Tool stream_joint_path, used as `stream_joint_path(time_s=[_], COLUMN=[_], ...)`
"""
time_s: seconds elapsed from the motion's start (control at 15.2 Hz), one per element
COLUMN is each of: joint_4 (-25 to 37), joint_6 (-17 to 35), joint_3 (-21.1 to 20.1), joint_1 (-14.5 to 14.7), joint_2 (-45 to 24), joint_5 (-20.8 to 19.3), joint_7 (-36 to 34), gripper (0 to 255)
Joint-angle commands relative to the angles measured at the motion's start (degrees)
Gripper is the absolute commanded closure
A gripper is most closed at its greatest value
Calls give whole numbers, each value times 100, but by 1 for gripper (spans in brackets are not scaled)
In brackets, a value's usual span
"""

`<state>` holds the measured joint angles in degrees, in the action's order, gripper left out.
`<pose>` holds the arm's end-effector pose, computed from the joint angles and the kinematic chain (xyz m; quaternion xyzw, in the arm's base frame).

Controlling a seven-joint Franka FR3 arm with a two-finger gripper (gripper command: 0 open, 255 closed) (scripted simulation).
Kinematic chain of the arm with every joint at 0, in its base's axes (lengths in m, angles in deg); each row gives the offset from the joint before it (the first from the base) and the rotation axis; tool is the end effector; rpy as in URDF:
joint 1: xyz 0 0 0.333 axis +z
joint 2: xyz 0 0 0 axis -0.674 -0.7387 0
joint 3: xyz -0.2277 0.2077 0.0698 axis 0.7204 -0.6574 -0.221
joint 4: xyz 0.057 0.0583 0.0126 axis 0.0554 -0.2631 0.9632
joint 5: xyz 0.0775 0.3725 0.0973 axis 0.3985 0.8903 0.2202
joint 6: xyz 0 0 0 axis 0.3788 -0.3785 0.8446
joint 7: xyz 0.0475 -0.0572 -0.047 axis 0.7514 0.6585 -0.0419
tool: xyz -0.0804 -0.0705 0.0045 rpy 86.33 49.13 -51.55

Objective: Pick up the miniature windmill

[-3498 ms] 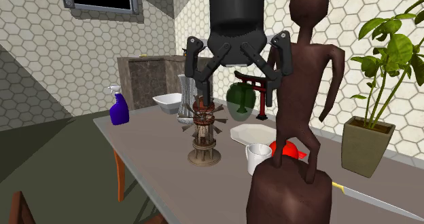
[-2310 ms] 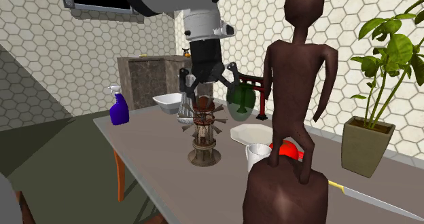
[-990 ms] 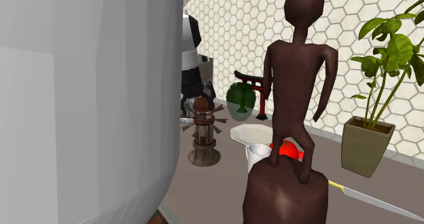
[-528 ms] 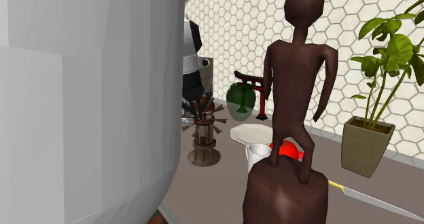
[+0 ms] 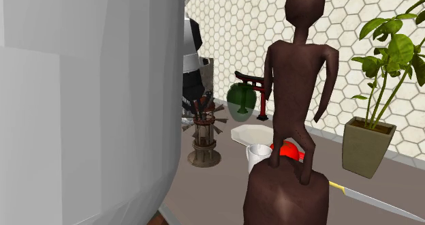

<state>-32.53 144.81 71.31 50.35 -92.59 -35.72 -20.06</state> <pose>0.6043 0.1694 0.4050 0.9792 0.1799 0.0063 0.0933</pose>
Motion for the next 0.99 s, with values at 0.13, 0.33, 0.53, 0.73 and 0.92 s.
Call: stream_joint_path(time_s=[0.13, 0.33, 0.53, 0.73, 0.92], joint_4=[176, 327, 491, 669, 741], joint_6=[-259, -464, -672, -884, -967], joint_3=[-13, -21, -27, -33, -35], joint_1=[1, 3, 5, 10, 12], joint_2=[99, 159, 208, 246, 259], joint_5=[45, 75, 101, 124, 132], joint_7=[64, 112, 158, 202, 219], gripper=[255, 255, 255, 255, 255])
